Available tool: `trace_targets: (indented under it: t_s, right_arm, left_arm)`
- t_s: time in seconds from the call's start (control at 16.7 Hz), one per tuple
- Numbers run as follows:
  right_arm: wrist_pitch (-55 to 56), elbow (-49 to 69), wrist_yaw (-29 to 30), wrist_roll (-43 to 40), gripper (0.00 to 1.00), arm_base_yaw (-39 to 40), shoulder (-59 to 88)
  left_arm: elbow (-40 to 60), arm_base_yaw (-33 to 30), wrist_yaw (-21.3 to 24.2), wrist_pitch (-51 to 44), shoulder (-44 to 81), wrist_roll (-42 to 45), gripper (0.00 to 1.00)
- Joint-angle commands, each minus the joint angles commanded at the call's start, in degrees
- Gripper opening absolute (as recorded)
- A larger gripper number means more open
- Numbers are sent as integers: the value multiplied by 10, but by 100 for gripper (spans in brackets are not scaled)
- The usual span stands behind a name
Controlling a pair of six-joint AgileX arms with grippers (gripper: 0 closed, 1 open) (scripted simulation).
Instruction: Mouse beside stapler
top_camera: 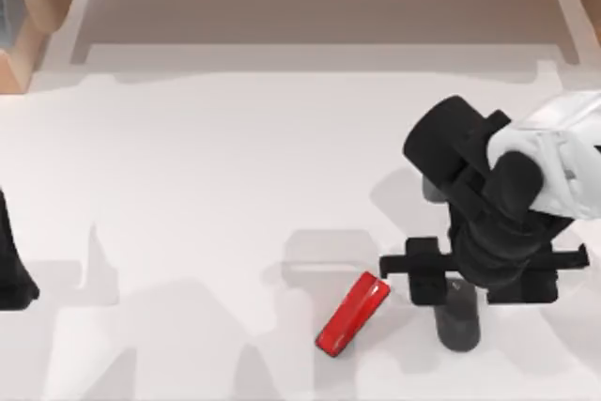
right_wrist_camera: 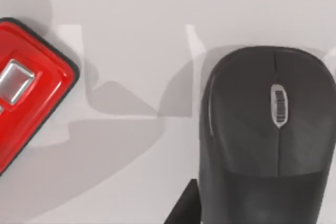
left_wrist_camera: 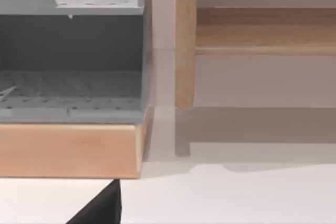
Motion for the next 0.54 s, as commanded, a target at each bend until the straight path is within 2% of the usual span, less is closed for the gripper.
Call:
trace_targets:
  t_s: [0.18,0.54]
  right_arm:
    - [0,0,0,0,98,0,0]
    - [0,0,0,0,100,0,0]
  left_arm:
    - [0,0,0,0,0,0,100]
    - [0,0,0,0,0,0,100]
